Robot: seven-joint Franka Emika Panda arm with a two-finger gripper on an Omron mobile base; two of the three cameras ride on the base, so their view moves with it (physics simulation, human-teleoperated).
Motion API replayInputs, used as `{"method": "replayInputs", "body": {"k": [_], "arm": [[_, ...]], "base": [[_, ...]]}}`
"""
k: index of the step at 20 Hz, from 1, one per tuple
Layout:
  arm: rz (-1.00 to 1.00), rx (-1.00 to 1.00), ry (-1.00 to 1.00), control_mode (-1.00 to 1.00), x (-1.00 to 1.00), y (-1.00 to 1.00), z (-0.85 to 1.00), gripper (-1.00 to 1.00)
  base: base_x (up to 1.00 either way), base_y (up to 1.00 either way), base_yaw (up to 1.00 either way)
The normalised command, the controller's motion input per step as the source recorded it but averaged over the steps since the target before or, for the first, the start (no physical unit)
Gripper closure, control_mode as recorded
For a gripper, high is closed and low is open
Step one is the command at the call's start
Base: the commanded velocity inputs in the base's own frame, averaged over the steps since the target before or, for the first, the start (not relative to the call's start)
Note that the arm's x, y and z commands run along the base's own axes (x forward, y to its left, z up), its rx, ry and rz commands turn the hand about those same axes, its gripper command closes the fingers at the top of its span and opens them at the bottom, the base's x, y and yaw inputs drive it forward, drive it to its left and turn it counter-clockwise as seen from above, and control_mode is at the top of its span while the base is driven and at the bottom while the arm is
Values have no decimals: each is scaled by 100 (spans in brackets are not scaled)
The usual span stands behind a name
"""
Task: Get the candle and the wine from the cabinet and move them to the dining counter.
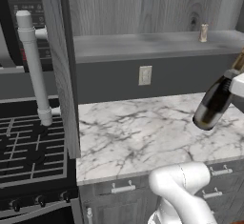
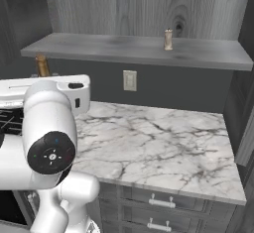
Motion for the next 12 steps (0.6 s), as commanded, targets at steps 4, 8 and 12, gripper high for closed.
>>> {"method": "replayInputs", "body": {"k": [4, 8, 12], "arm": [[0, -1, 0, 100, 0, 0, -5, 100], [0, 0, 0, 100, 0, 0, 0, 100], [0, 0, 0, 100, 0, 0, 0, 100]], "base": [[-13, 0, 1], [-62, 1, 12], [-69, 18, 27]]}}
